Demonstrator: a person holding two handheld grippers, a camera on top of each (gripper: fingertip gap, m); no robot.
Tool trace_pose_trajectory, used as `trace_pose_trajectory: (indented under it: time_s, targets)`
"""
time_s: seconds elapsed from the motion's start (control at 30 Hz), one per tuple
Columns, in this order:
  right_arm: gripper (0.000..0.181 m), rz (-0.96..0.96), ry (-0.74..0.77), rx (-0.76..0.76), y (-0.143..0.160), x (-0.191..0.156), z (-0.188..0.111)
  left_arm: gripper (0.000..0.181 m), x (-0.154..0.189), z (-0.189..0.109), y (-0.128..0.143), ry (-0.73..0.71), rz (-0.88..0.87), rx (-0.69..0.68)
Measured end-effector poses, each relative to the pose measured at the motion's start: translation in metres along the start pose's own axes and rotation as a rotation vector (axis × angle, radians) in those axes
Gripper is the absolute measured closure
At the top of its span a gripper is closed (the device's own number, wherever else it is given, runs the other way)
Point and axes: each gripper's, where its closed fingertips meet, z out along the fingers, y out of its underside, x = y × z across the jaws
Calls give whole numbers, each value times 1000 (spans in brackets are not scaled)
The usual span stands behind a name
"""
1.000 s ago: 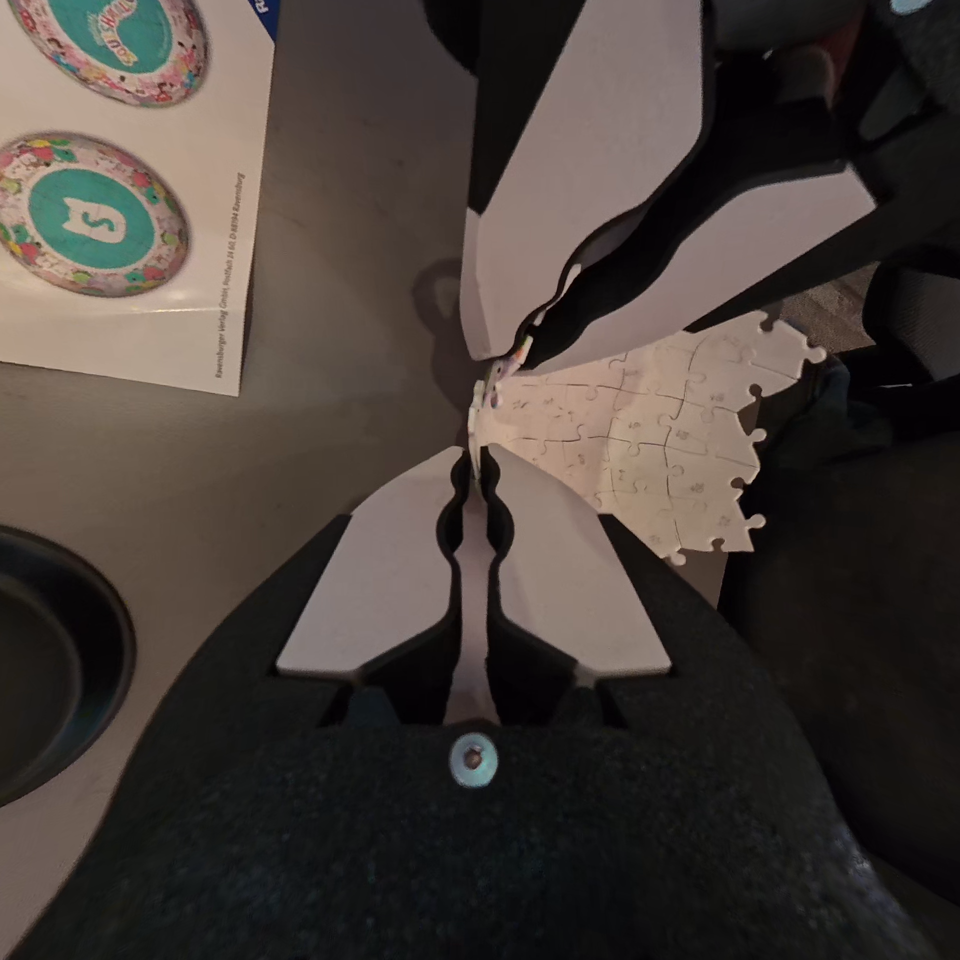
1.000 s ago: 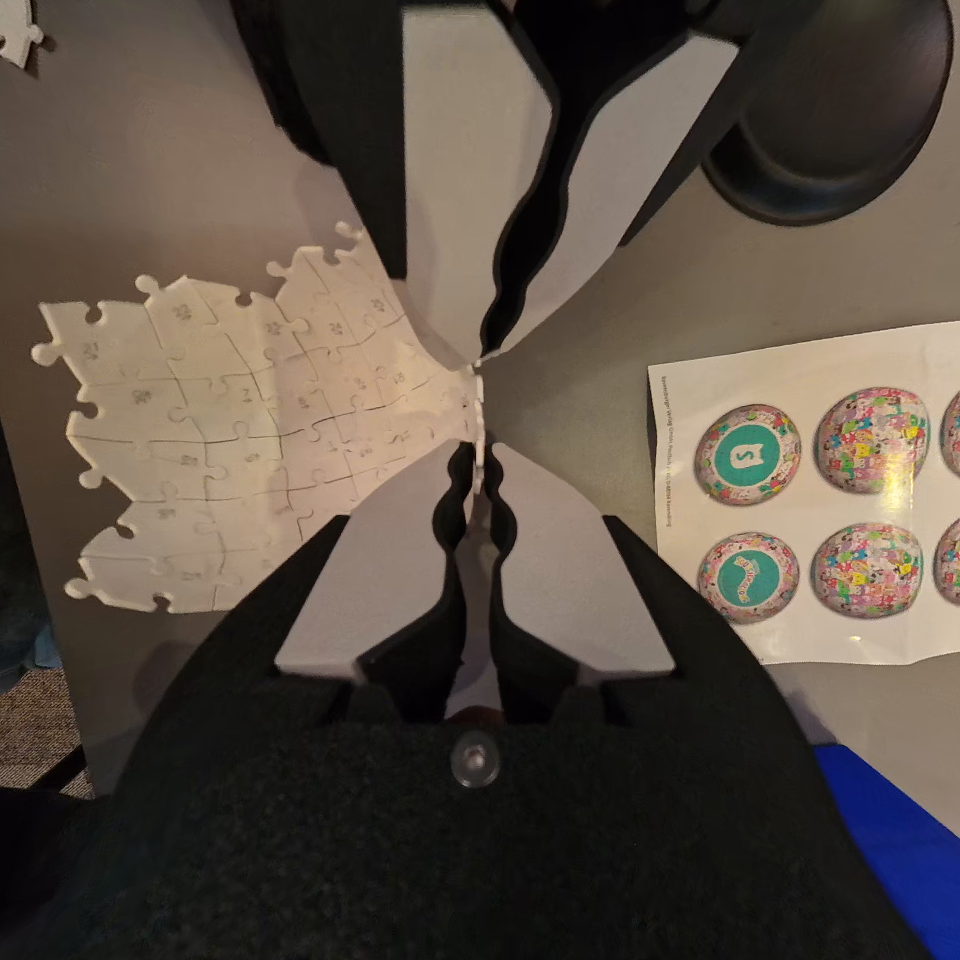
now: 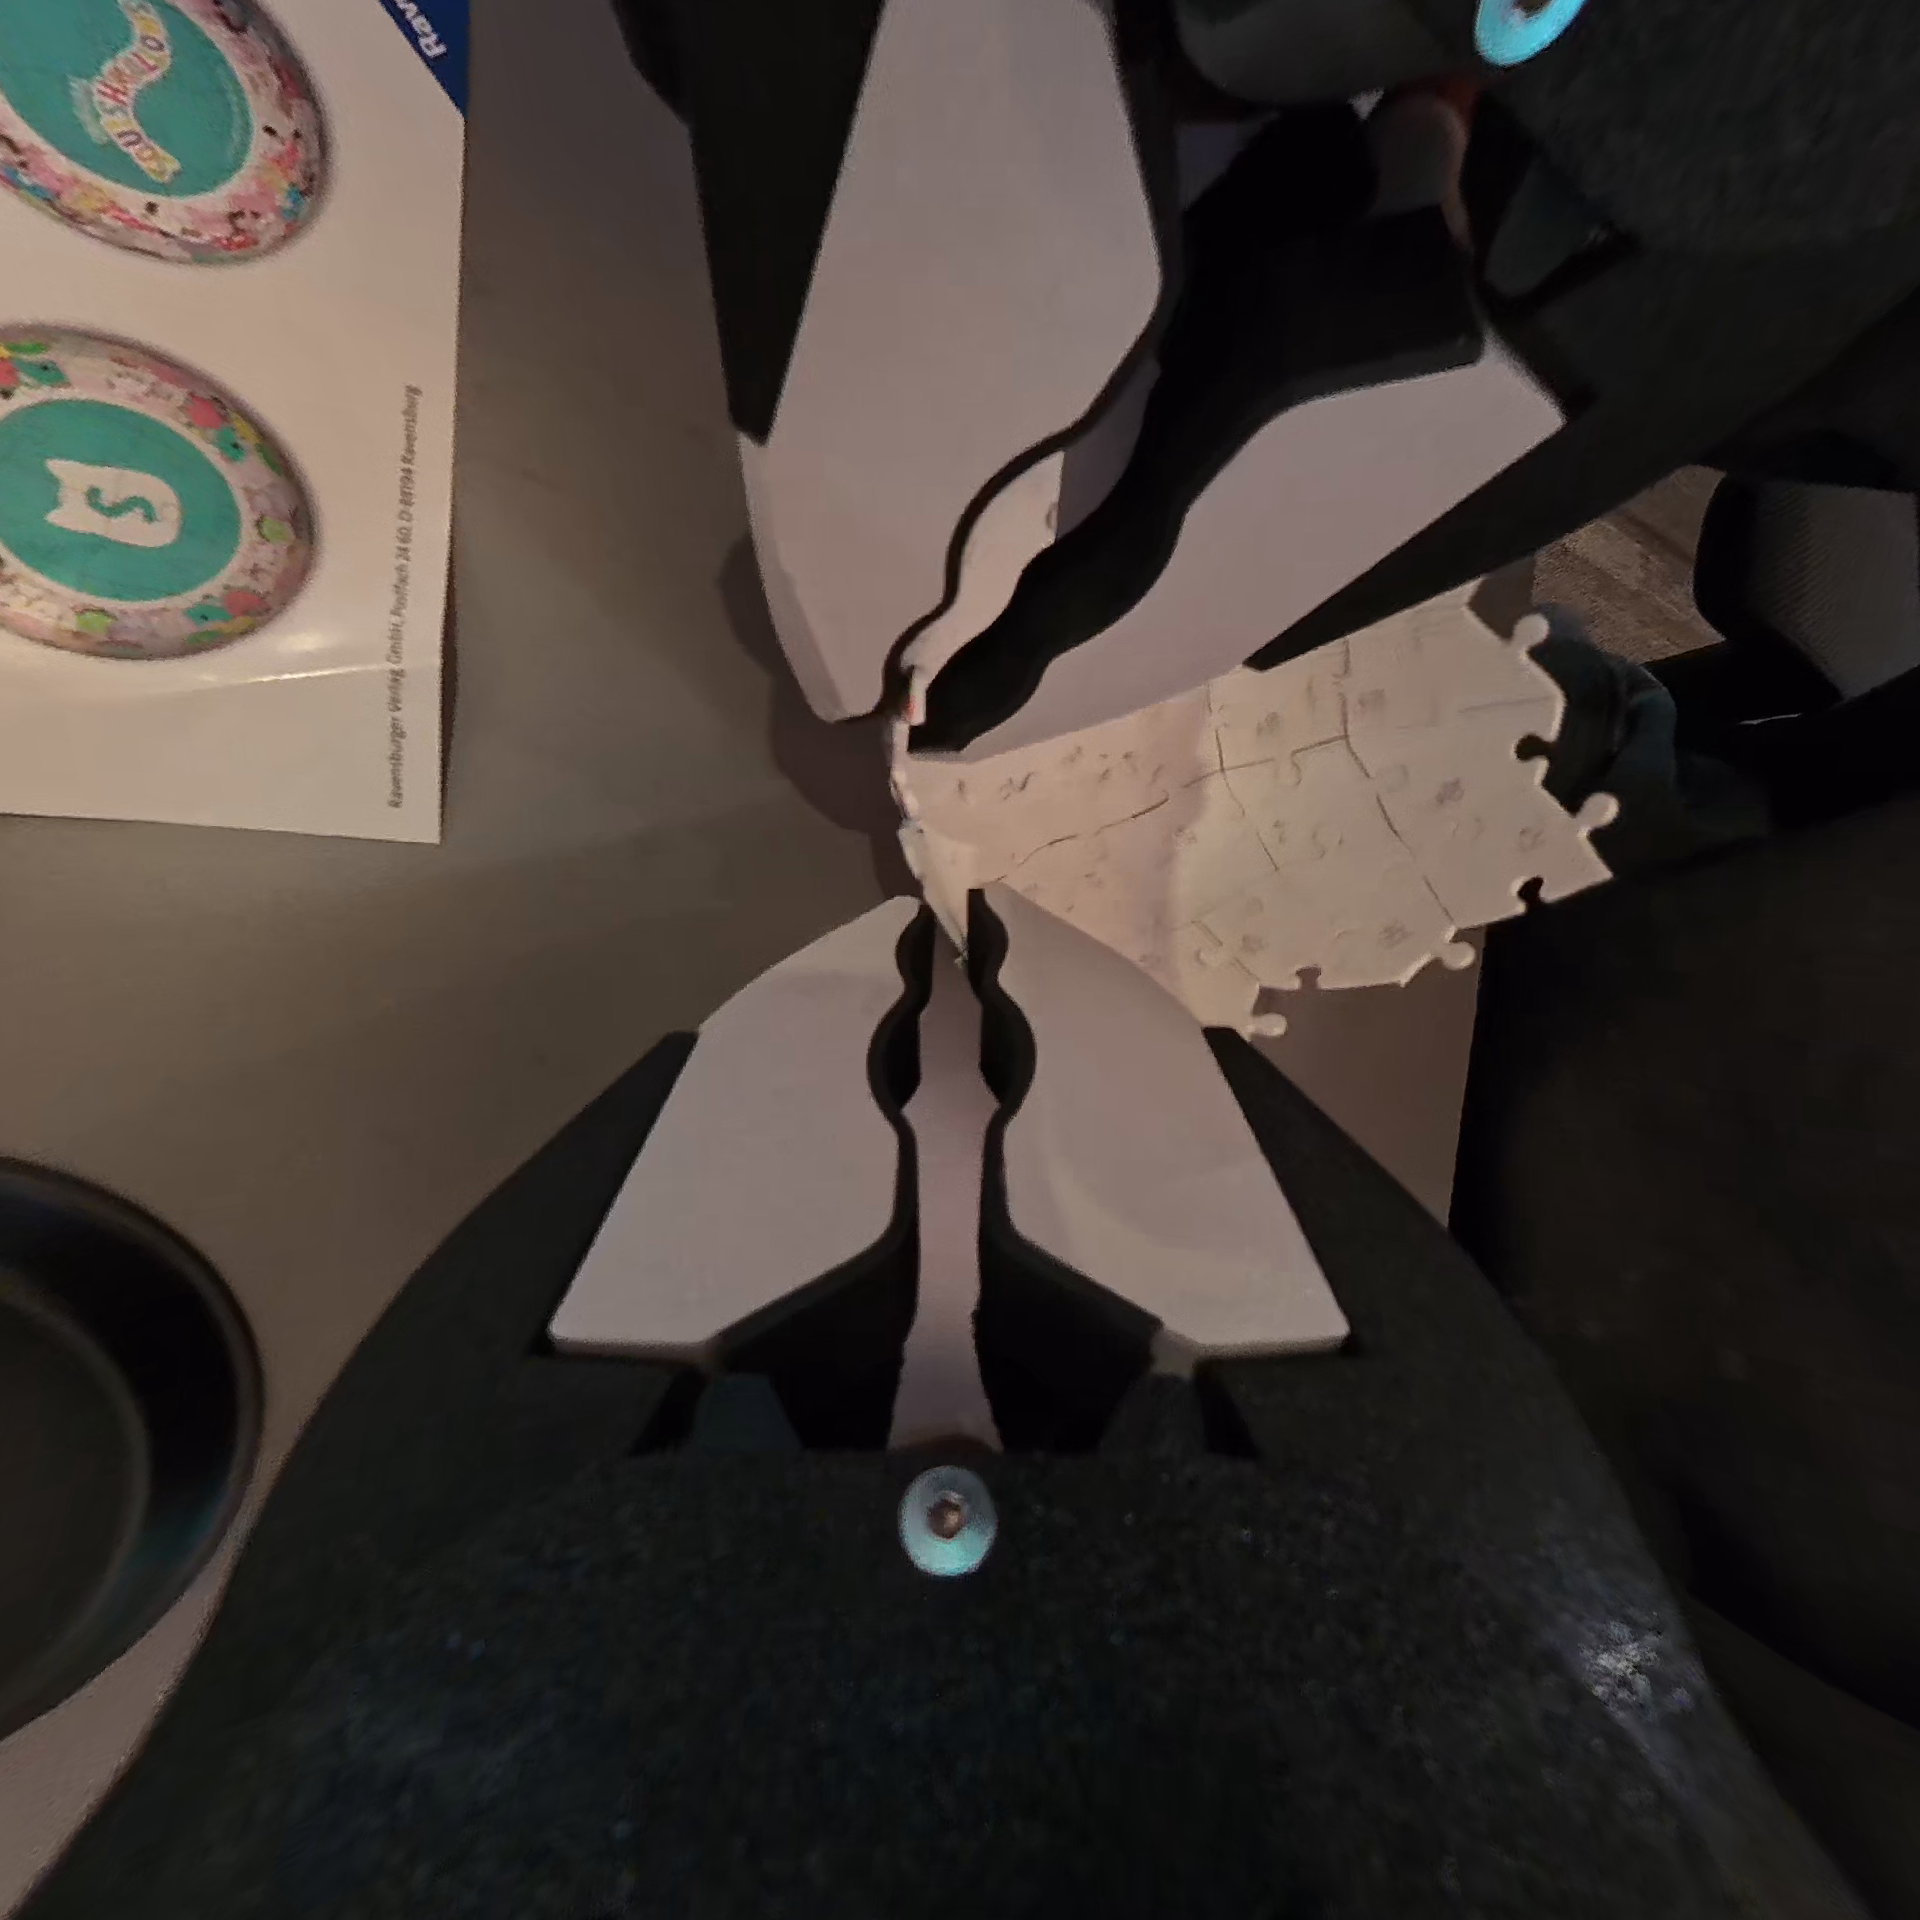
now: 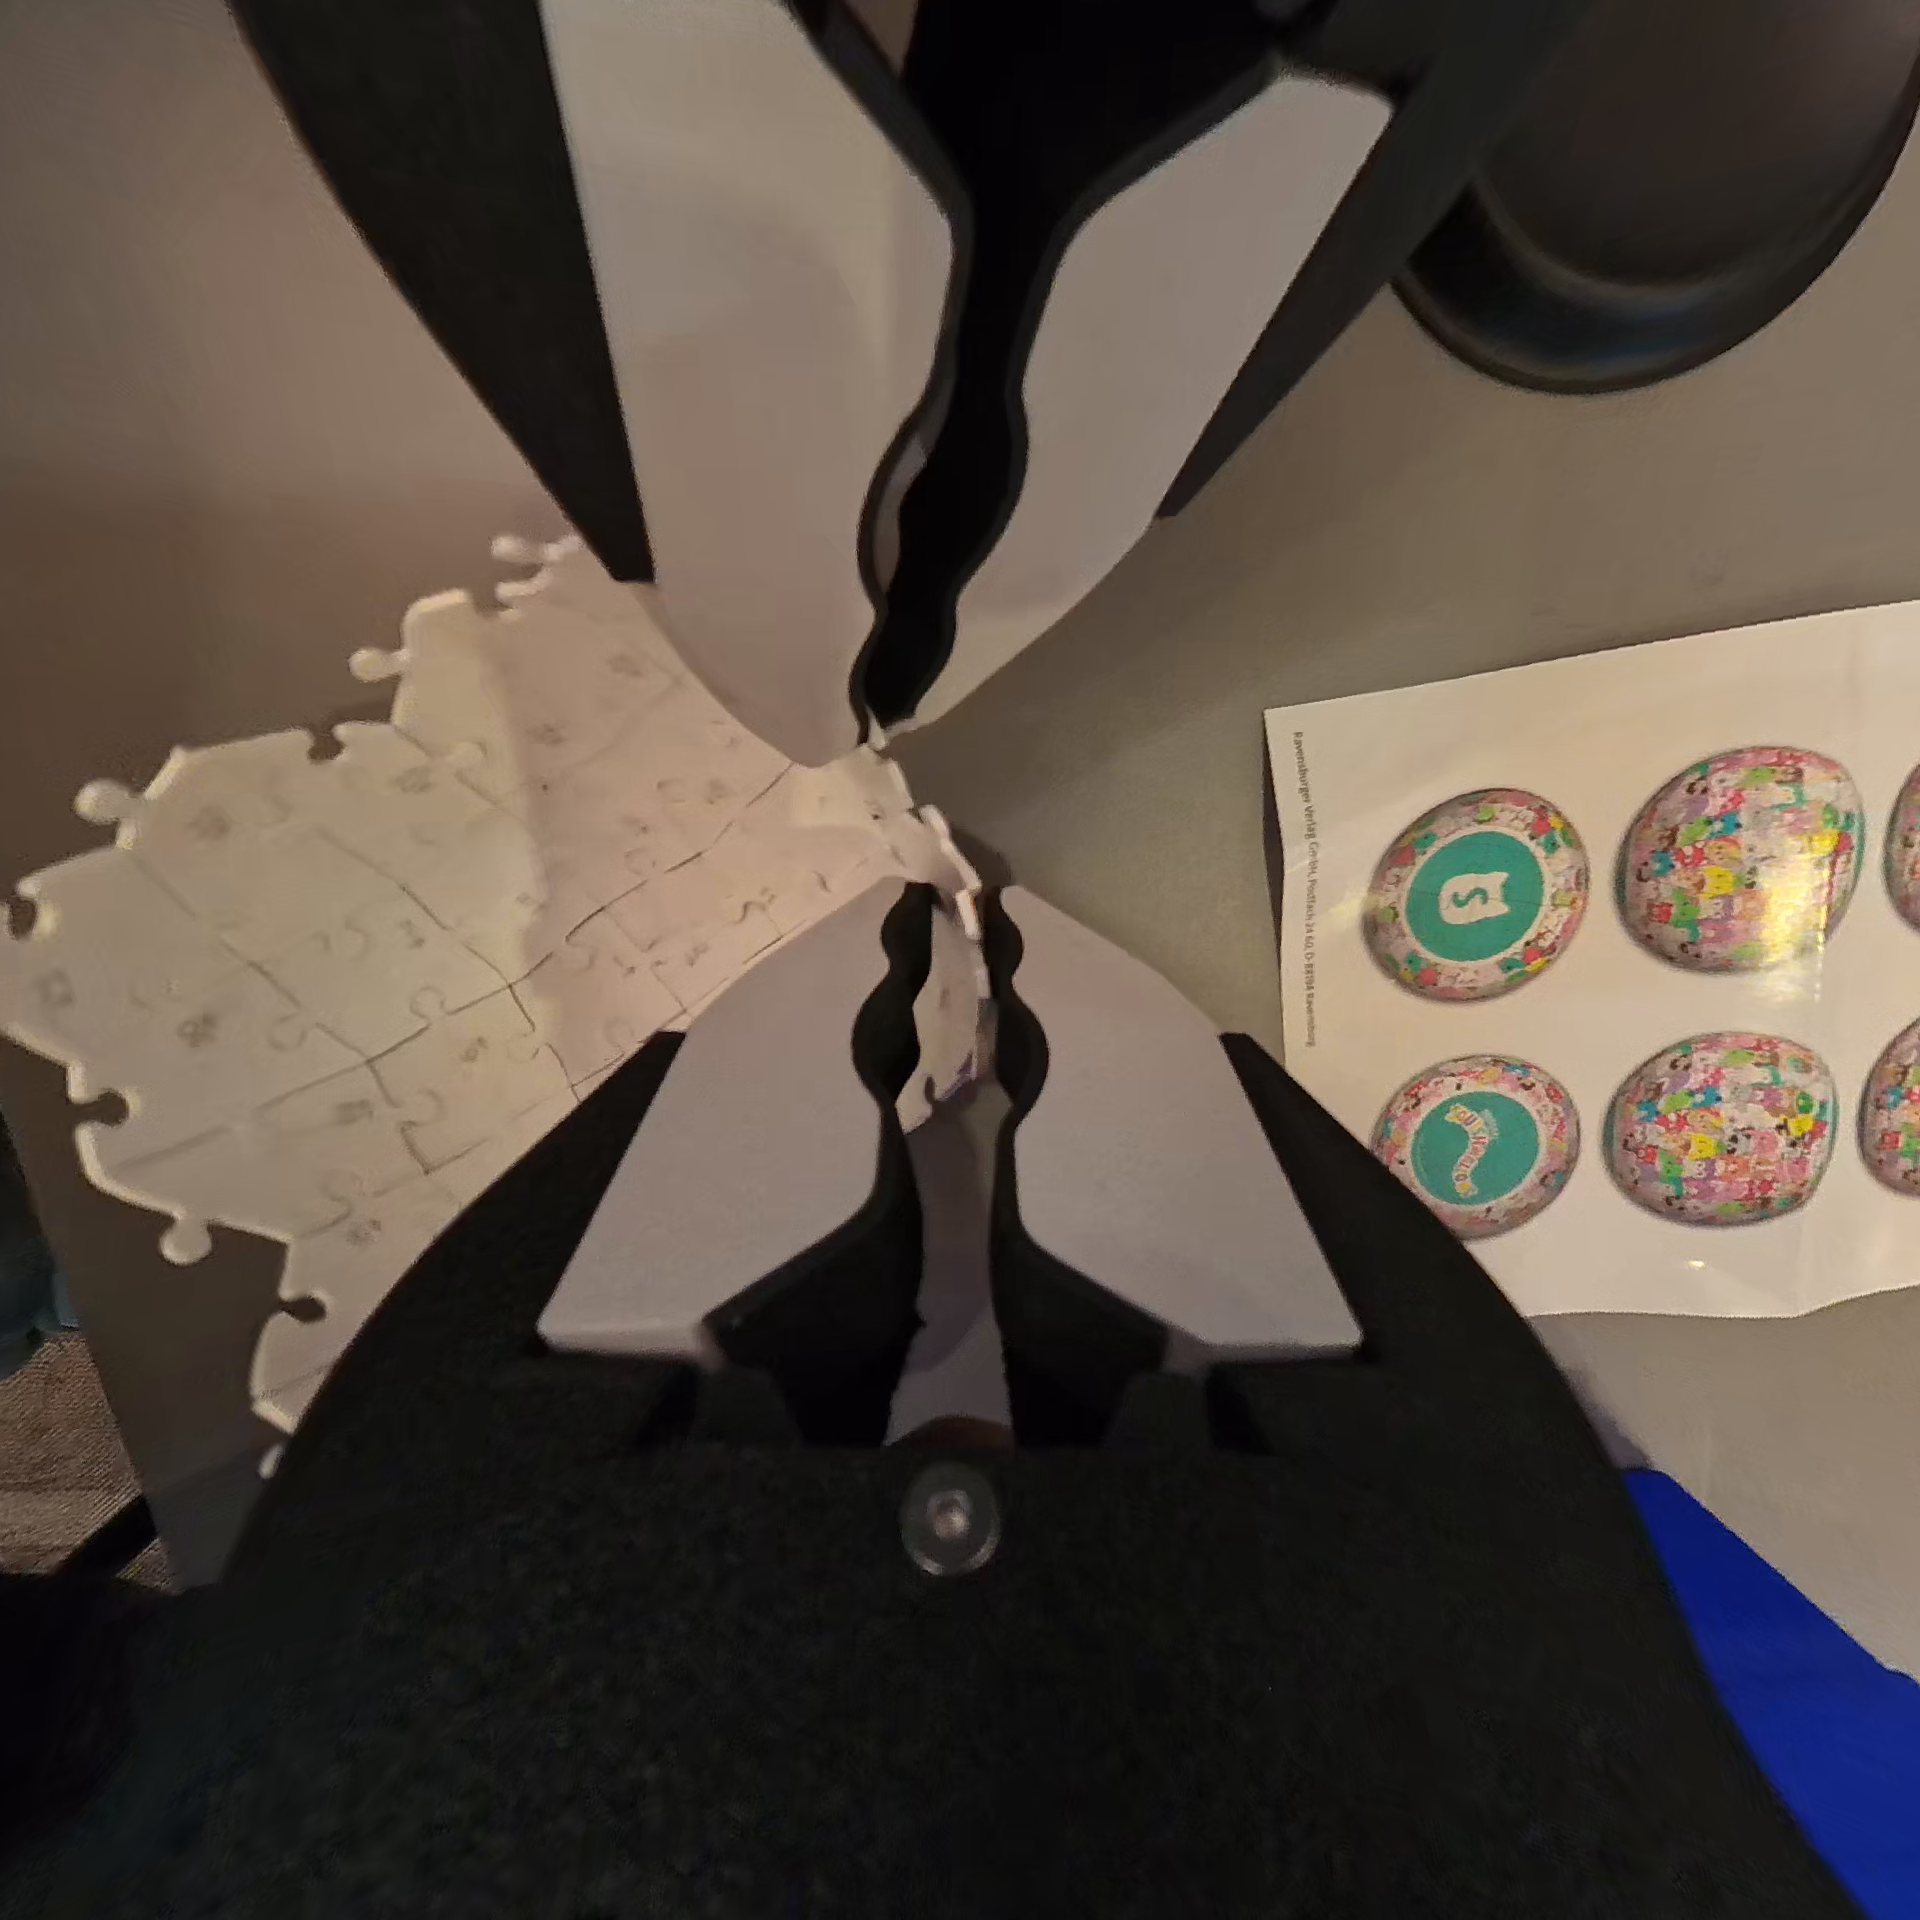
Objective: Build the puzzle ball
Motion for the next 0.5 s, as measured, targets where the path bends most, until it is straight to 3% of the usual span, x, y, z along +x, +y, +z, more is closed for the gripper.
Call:
trace_pose_trajectory:
  time_s: [0.23, 0.37, 0.5]
  targets:
    - [172, -35, -11, -22, -1, -3, -1, 178, -4, -1, 1, 2, -38, 11]
    - [159, -71, -57, -2, -2, -10, 2, 179, 0, -2, -1, 7, -17, 30]
    - [170, -39, -163, 49, -6, -20, 4, 179, 2, -1, -2, 3, -13, 38]
